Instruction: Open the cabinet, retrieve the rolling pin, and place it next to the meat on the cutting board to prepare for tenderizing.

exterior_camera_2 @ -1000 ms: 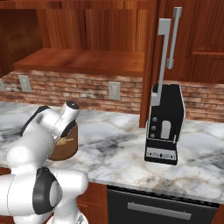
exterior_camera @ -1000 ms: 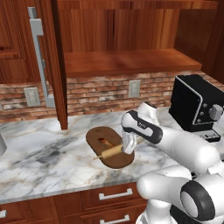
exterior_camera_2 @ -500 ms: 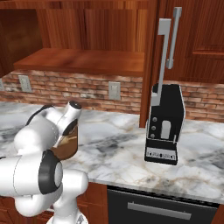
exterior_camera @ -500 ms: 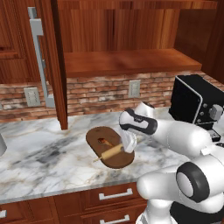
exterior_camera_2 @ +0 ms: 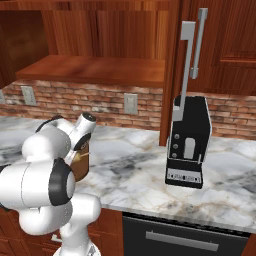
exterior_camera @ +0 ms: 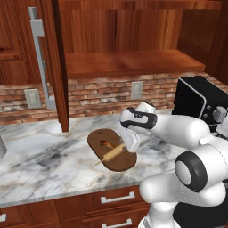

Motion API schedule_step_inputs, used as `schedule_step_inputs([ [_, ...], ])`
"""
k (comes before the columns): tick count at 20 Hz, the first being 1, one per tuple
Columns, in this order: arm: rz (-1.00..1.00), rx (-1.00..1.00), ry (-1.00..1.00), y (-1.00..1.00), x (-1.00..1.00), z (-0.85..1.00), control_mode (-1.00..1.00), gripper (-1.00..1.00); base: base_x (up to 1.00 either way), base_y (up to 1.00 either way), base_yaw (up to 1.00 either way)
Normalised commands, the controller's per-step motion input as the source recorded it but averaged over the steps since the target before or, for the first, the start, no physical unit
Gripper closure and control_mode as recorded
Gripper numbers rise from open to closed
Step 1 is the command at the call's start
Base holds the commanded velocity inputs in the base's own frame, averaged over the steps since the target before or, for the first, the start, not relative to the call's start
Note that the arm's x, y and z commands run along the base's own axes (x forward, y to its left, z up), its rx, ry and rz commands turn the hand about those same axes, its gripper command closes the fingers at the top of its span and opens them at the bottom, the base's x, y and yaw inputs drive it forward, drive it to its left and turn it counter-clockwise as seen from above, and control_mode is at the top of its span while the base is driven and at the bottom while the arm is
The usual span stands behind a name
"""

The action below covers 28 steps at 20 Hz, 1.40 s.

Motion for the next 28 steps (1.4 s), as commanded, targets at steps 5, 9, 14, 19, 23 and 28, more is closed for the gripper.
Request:
schedule_step_inputs([
  [5,0.06,0.0,-0.04,0.0,0.03,0.09,-1.0,-1.0,0.0,0.0,0.0],
  [9,0.03,0.0,-0.06,0.0,0.0,0.22,-1.0,-1.0,0.0,0.0,0.0],
  [14,0.01,0.0,-0.1,0.0,-0.18,0.32,-1.0,-1.0,0.0,0.0,0.0],
  [19,0.0,0.0,-0.14,0.0,-0.55,0.42,-1.0,-1.0,0.0,0.0,0.0],
  [23,0.0,-0.01,-0.14,0.0,-0.65,0.5,-1.0,-1.0,0.0,0.0,0.0],
  [28,0.0,-0.02,-0.14,0.0,-0.69,0.53,-1.0,-1.0,0.0,0.0,0.0],
])
